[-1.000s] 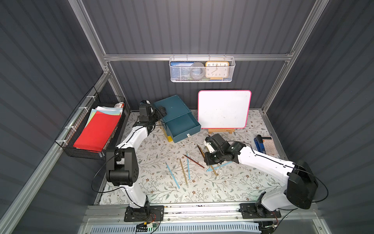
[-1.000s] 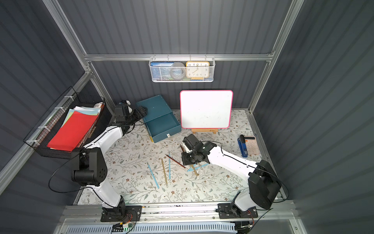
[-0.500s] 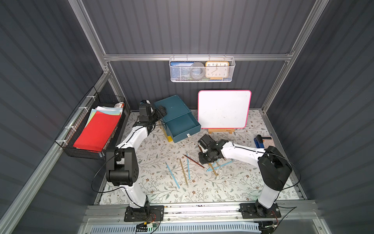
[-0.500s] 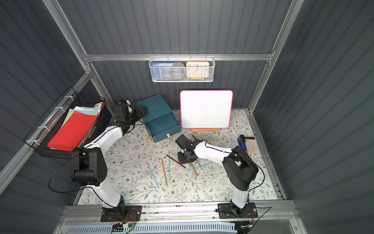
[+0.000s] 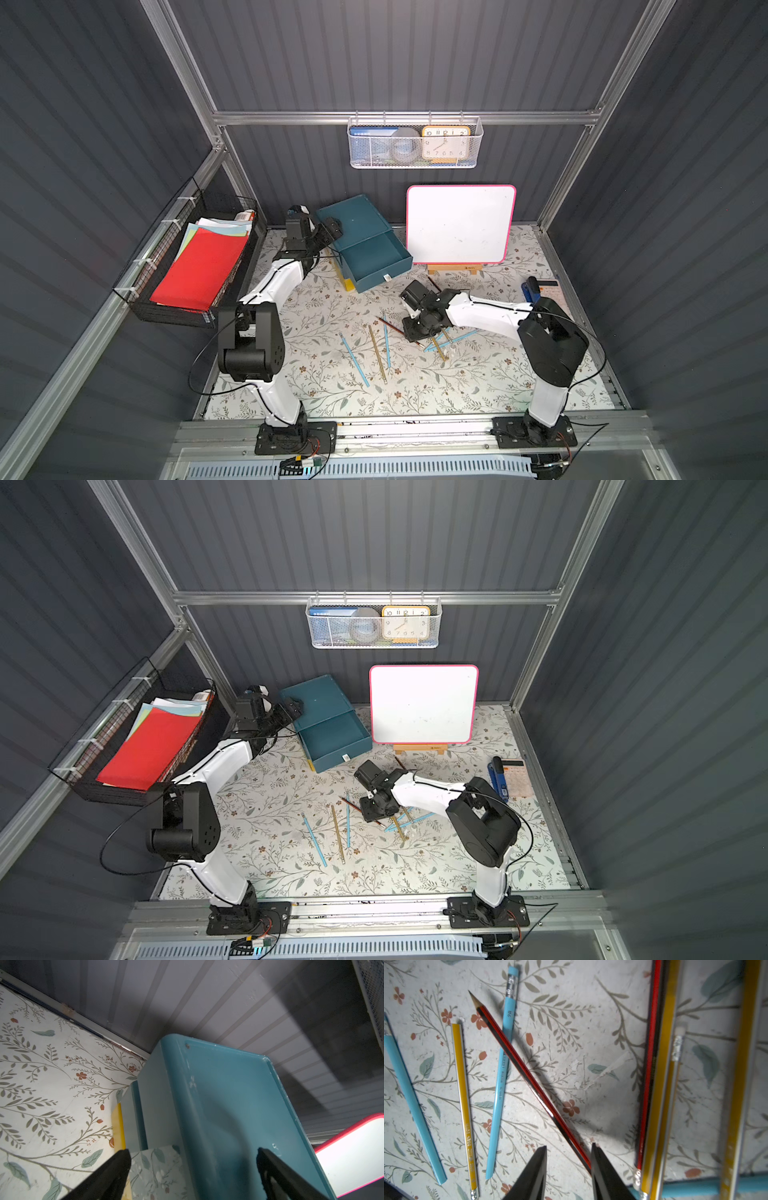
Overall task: Please place the pencils in the drawer according to their color
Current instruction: Pick up the pencil from the center of the board.
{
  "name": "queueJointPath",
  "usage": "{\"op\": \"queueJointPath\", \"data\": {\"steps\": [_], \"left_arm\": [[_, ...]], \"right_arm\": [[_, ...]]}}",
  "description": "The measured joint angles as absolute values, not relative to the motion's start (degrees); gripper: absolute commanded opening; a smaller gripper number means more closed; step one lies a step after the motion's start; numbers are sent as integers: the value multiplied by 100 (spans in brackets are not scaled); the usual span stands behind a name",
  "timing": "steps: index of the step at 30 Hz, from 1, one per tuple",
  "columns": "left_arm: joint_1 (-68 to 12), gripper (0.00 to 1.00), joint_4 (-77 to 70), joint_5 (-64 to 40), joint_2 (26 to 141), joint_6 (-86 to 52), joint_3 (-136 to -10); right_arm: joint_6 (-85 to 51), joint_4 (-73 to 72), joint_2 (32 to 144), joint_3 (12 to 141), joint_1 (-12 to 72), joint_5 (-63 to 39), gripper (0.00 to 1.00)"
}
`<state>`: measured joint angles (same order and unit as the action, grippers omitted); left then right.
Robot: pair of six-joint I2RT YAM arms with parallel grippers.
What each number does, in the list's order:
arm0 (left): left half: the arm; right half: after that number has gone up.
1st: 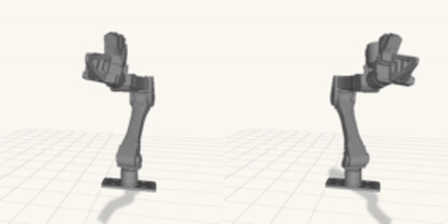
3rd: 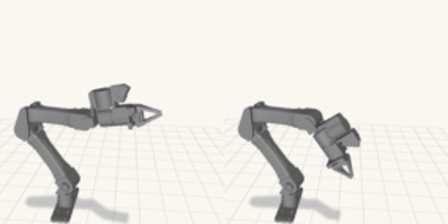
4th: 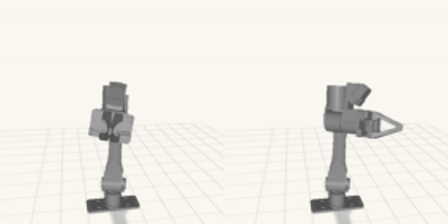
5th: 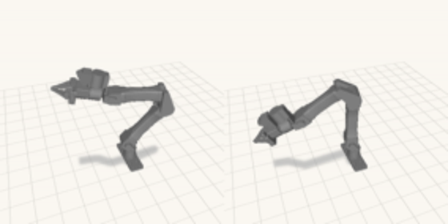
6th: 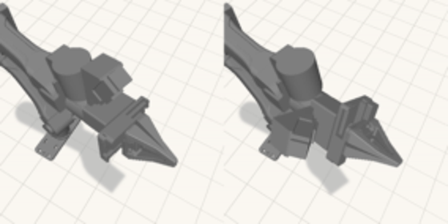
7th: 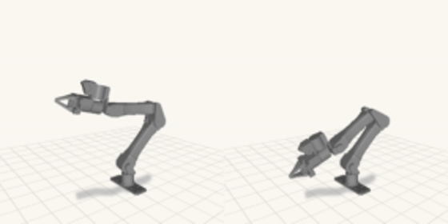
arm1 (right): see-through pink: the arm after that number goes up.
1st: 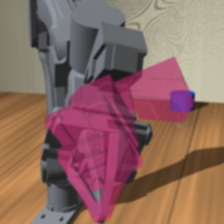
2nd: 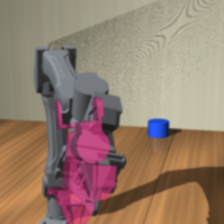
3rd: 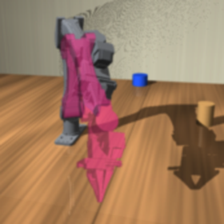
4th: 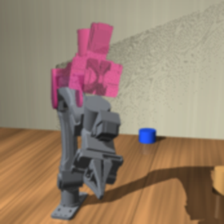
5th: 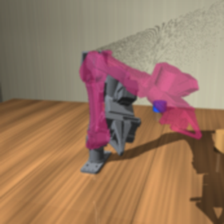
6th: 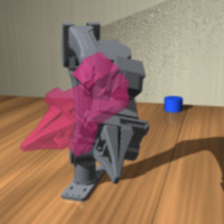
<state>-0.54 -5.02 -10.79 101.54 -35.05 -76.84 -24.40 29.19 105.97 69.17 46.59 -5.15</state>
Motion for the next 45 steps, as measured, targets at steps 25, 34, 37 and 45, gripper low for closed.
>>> {"op": "queueJointPath", "data": {"steps": [25, 34, 37, 45], "left_arm": [[-54, 100, -558, -1203, 10154, -3566, -7623], [-54, 100, -602, -1203, 10154, -3568, -7594], [-54, 100, -617, -1205, 10154, -3566, -7594], [-54, 100, -628, -1205, 10154, -3566, -7594]], "right_arm": [[-2189, 3280, 11122, 7286, 4871, 104, 0], [-2204, 3269, 11089, 7282, 4893, 89, 0], [-2250, 3269, 10971, 7192, 4919, -71, 0], [-2432, 3260, 10274, 7030, 4960, -661, 0]]}}
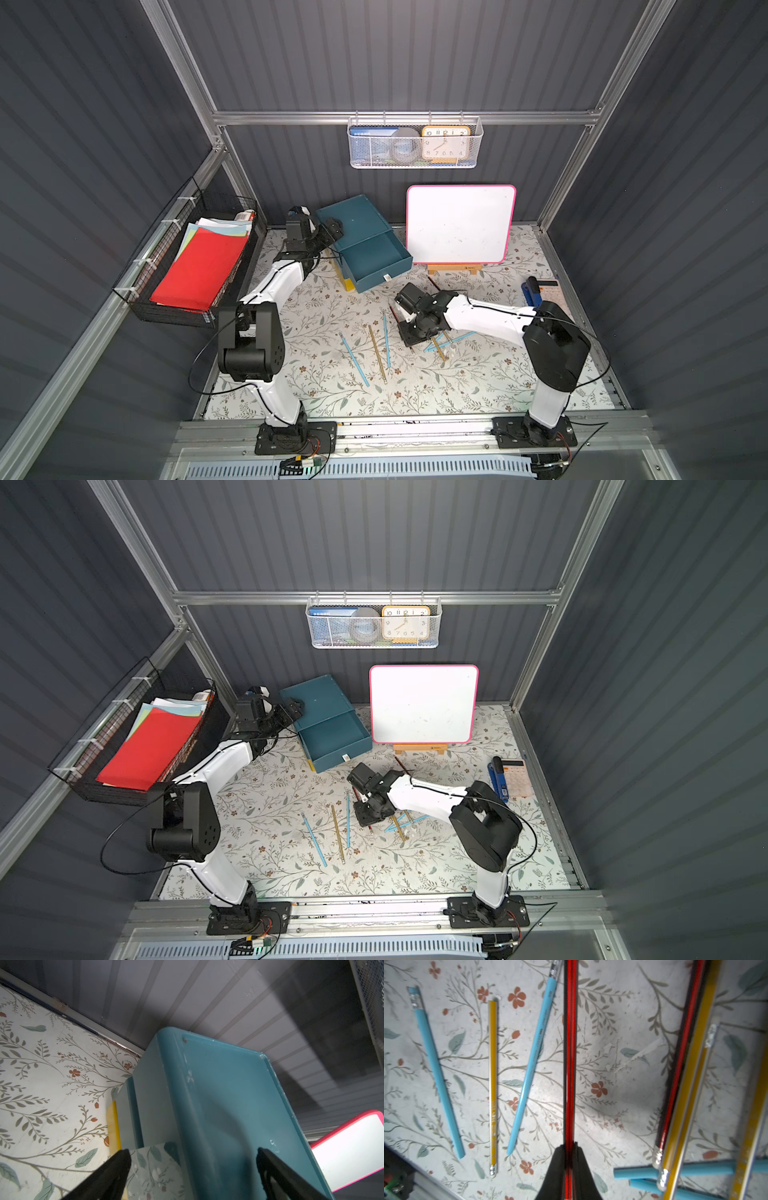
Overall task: Please place the pencils in the drawer according to their color
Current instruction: Pick up the pencil from the center of the board, then place the pencil in the drawer.
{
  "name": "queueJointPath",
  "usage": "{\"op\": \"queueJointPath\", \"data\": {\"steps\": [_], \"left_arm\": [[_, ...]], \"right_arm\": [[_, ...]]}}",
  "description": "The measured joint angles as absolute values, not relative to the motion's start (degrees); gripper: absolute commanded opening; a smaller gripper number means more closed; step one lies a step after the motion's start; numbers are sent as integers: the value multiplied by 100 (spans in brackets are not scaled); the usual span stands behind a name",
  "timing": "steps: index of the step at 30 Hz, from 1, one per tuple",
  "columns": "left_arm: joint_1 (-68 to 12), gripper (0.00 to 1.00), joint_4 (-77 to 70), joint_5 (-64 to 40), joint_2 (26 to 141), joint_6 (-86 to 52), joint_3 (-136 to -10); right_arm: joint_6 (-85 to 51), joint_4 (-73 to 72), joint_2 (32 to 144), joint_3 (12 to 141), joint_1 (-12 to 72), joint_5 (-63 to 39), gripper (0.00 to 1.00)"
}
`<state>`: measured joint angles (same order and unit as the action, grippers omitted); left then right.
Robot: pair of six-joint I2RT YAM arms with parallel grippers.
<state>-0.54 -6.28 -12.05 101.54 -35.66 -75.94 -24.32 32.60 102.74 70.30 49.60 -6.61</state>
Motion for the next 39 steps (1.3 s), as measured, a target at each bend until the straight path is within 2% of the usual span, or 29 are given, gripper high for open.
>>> {"op": "queueJointPath", "data": {"steps": [13, 23, 29, 39], "left_arm": [[-54, 100, -626, -1210, 10154, -3566, -7594], [-54, 100, -626, -1221, 10154, -3586, -7594], [-54, 100, -624, -1223, 10154, -3588, -7594], [-54, 100, -615, -1310, 10154, -3612, -7603]], "right_arm": [[-2561, 3876, 8895, 6628, 5238, -1514, 0], [-2762, 4331, 8180, 7133, 5400, -2008, 0], [-3120, 4001, 8197, 7922, 5317, -2032, 0], [-4187, 3015, 9330, 9271, 4650, -2171, 0]]}}
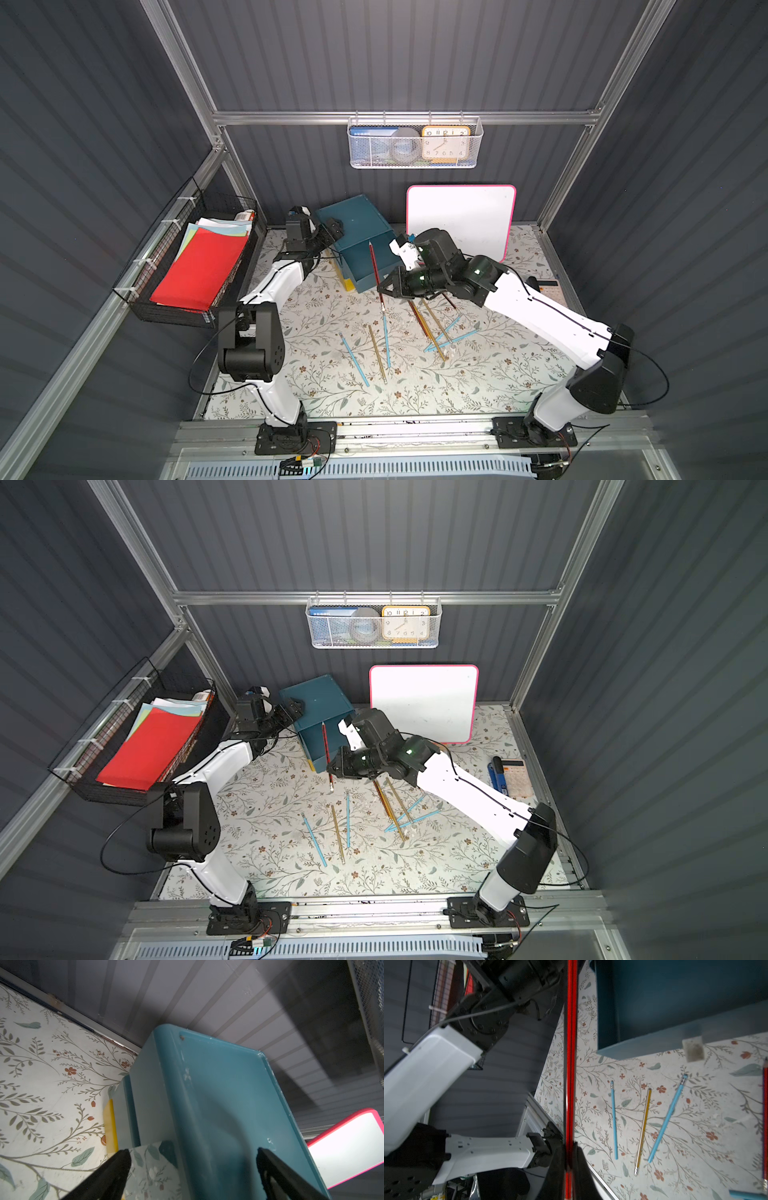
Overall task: Please place the pencils in the drawer according to their color
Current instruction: Place the pencil in the drawer.
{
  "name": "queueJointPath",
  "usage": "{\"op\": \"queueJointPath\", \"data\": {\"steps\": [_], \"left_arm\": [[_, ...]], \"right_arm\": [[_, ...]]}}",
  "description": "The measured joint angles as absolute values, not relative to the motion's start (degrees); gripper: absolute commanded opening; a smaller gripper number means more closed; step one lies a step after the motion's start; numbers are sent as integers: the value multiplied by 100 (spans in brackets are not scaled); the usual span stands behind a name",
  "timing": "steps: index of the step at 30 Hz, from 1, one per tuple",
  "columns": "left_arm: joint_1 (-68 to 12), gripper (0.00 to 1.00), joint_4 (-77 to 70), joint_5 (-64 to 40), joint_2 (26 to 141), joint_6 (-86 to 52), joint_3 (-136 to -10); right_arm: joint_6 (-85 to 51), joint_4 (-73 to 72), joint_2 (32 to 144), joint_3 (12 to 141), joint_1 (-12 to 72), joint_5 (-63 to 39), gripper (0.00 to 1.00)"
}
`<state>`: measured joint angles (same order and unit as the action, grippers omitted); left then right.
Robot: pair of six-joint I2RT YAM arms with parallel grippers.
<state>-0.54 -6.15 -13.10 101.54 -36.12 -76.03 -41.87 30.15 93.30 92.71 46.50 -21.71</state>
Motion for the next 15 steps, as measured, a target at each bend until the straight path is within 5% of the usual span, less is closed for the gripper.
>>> {"op": "queueJointPath", "data": {"steps": [15], "left_arm": [[-54, 100, -626, -1463, 10154, -3651, -7714]], "right_arm": [[-6477, 1809, 10156, 9268, 4189, -2311, 0]]}}
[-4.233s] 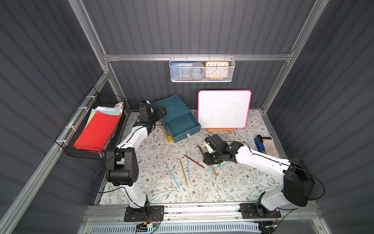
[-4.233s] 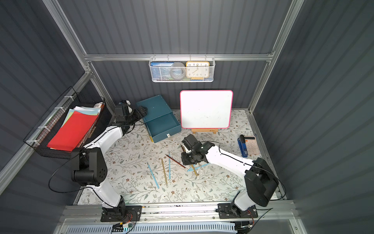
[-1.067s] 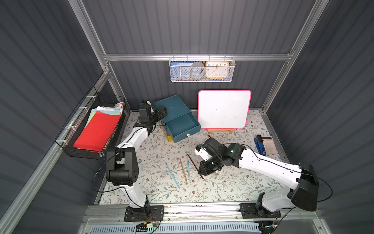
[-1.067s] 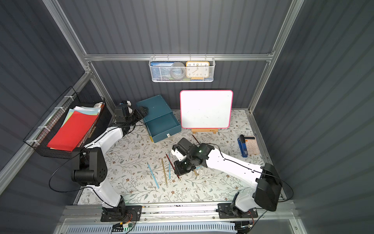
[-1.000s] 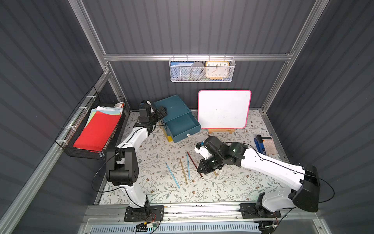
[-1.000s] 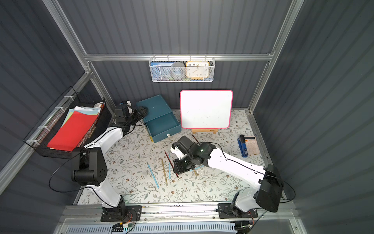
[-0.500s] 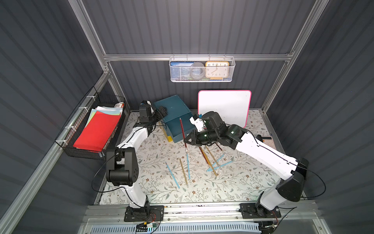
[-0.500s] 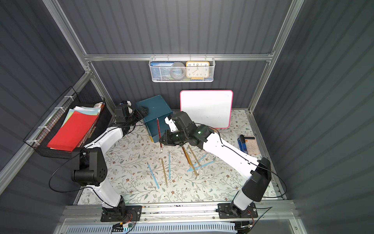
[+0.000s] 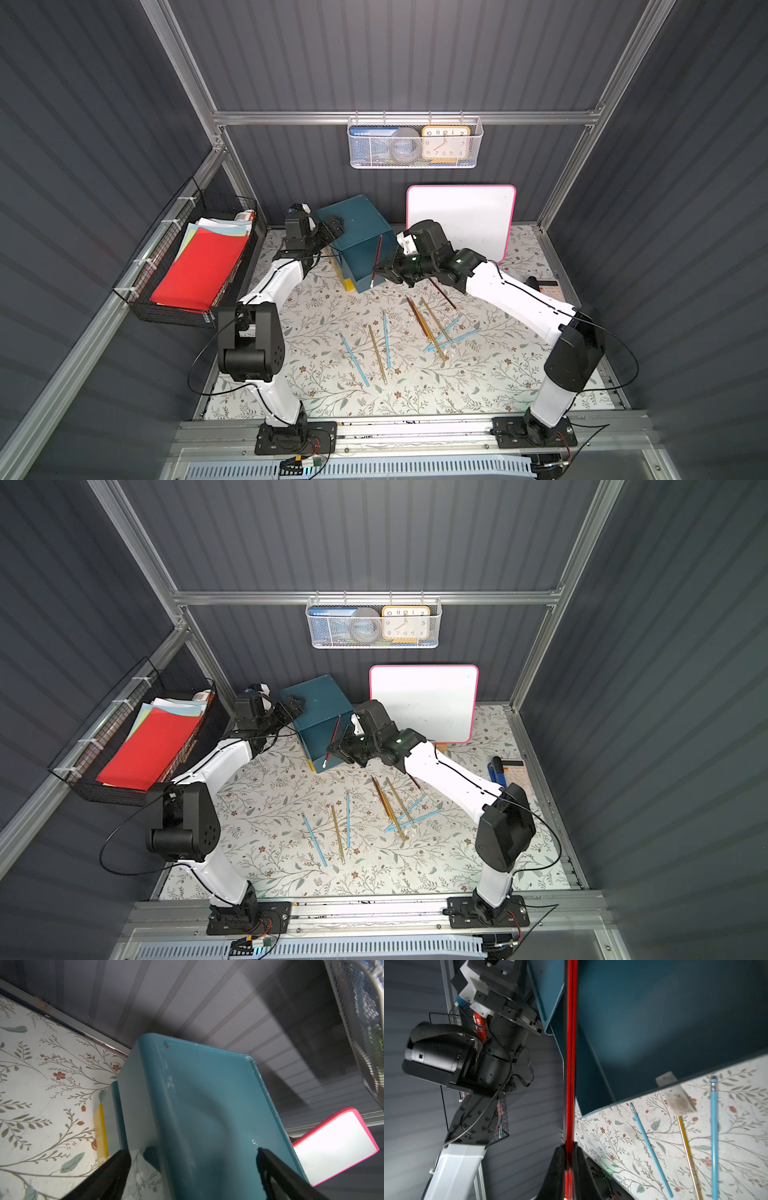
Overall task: Please place the pencils in the drawer according to their color
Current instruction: Place the pencil in the drawer.
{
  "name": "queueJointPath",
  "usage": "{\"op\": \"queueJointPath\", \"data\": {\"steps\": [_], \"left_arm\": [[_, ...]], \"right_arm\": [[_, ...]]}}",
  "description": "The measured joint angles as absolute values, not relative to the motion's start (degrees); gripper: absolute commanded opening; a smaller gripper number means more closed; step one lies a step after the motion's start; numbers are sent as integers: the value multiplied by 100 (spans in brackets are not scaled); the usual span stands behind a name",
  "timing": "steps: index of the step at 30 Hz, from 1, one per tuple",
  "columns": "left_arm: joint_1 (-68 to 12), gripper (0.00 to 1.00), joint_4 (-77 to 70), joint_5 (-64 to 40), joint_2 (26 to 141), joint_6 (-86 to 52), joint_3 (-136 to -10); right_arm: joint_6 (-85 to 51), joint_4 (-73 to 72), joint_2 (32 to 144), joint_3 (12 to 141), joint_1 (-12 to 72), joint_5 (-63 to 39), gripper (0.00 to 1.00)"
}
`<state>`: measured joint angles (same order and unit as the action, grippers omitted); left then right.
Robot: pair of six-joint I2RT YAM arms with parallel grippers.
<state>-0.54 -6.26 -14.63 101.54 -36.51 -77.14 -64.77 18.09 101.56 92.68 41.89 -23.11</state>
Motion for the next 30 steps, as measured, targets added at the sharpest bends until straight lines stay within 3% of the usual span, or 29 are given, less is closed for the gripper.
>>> {"op": "queueJointPath", "data": {"steps": [17, 20, 23, 30], "left_arm": [[-54, 100, -652, -1520, 10154, -3651, -7714], [-54, 100, -670, -1525, 10154, -3653, -7714], [-54, 100, -672, -1525, 10156, -3653, -7714], [-54, 100, -676, -1549, 10173, -3677, -7714]], "right_arm": [[-7411, 1385, 11292, 10044, 3988, -2241, 0], [-7408, 1485, 11454, 10276, 3946, -2237, 21], [-7371, 1573, 11550, 10418, 3916, -2217, 34], [-7166, 1800, 11568, 10600, 3916, -2189, 39]]}}
